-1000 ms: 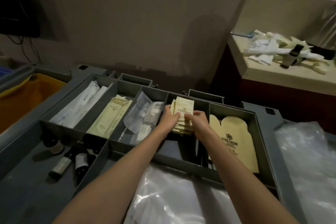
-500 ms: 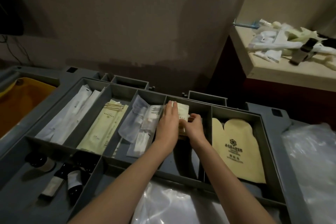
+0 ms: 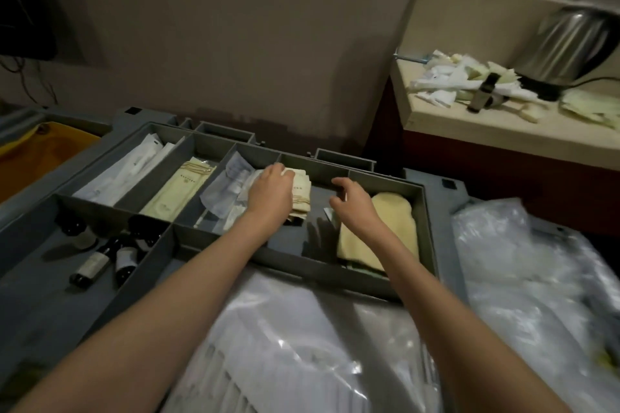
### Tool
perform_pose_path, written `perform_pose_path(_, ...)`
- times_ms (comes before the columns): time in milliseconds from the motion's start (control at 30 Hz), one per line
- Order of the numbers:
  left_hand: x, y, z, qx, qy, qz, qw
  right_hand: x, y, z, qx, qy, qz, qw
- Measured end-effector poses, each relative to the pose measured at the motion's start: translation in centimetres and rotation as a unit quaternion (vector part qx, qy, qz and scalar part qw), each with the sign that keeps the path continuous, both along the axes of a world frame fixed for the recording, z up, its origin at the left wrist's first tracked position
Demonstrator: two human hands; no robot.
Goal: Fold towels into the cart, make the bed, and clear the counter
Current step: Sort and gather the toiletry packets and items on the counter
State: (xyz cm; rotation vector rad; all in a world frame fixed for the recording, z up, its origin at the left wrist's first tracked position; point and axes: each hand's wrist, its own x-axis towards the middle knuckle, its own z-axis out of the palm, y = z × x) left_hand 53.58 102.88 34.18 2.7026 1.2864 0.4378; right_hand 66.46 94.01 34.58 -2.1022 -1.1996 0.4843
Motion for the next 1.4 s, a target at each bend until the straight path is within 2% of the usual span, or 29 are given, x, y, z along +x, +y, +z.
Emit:
perform_pose_path(167, 2.5, -4.6, 2.3, 0.012, 0.053, -0.029, 0.998, 3.5, -6.2, 2.8, -0.048, -0.218, 0.041, 0.974)
perform_pose_path(267, 5.6, -7.6, 4.0, -0.015, 0.064, -0.064, 0.996, 7.1, -9.7, 4.5, -0.077, -0.263, 0.023, 0.961)
perform_pose_path(467, 13.0, -9.9, 7.7, -0.015, 0.046, -0.101, 0.994, 15.4, -13.2, 8.3, -0.097, -0.253, -0.024, 0.962)
perform_pose_path(633, 23.1, -9.8, 11.4, -0.007, 0.015, -0.125, 0.992, 24.9, -13.8, 10.4, -0.1, -0.249, -0.055, 0.962)
perform_pose_path(833, 35.1, -7.9, 13.6, -0.003, -0.017, -0.12, 0.993, 37.0, -9.4, 12.5, -0.058, -0.247, -0.061, 0.965)
perform_pose_path(933, 38.7, -6.0, 14.5, 0.01, -0.05, -0.098, 0.994, 41.1, -5.6, 13.6, -0.005, -0.249, -0.05, 0.967)
perform_pose_path(1133, 42.5, -2.6, 16.0, 0.054, -0.138, -0.054, 0.988, 46.0, 1.2, 14.9, 0.078, -0.242, -0.027, 0.967)
perform_pose_path(1300, 43.9, -1.3, 16.2, 0.053, -0.119, -0.041, 0.991, 46.7, 4.3, 14.6, 0.028, -0.227, -0.004, 0.973)
perform_pose_path(1400, 44.1, -1.1, 15.6, 0.038, -0.116, -0.041, 0.992, 46.5, 4.4, 13.7, 0.035, -0.221, 0.012, 0.974)
